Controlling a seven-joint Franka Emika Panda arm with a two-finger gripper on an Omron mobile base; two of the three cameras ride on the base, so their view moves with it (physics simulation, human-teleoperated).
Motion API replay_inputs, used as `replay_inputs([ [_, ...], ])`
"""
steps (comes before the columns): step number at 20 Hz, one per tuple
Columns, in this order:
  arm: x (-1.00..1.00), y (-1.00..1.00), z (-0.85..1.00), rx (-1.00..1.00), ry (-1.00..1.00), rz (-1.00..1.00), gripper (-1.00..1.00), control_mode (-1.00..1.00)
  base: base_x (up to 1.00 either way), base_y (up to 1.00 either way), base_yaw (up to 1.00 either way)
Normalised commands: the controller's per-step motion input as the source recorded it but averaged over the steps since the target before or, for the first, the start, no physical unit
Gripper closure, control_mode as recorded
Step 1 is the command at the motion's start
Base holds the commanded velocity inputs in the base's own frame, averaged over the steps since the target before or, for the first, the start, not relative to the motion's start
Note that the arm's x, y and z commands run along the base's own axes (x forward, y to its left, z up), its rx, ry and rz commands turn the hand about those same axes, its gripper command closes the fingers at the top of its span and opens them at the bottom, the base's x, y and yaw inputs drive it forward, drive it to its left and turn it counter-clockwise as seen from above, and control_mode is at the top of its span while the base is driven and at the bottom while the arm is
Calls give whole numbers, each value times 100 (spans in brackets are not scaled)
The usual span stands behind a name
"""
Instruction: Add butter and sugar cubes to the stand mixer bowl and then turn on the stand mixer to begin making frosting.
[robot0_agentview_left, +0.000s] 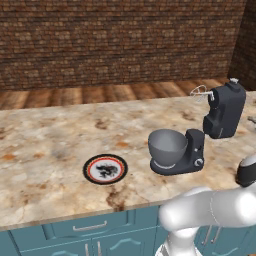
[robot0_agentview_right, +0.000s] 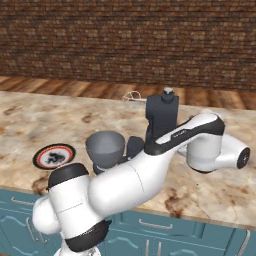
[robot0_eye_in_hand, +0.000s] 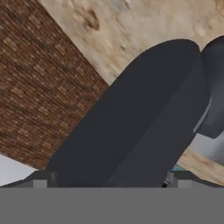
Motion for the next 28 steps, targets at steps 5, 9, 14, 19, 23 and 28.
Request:
replay_inputs([
  [5, 51, 0, -17, 0, 0, 18, -100, -100, 0, 0, 0],
  [9, 57, 0, -1, 0, 0, 13, -100, -100, 0, 0, 0],
  [14, 31, 5, -1, 0, 0, 11, -100, -100, 0, 0, 0],
  [19, 3, 44, -10, 0, 0, 11, -100, -100, 0, 0, 0],
  [23, 0, 69, -10, 0, 0, 11, -100, -100, 0, 0, 0],
  [28, 0, 86, -3, 0, 0, 10, -100, -100, 0, 0, 0],
])
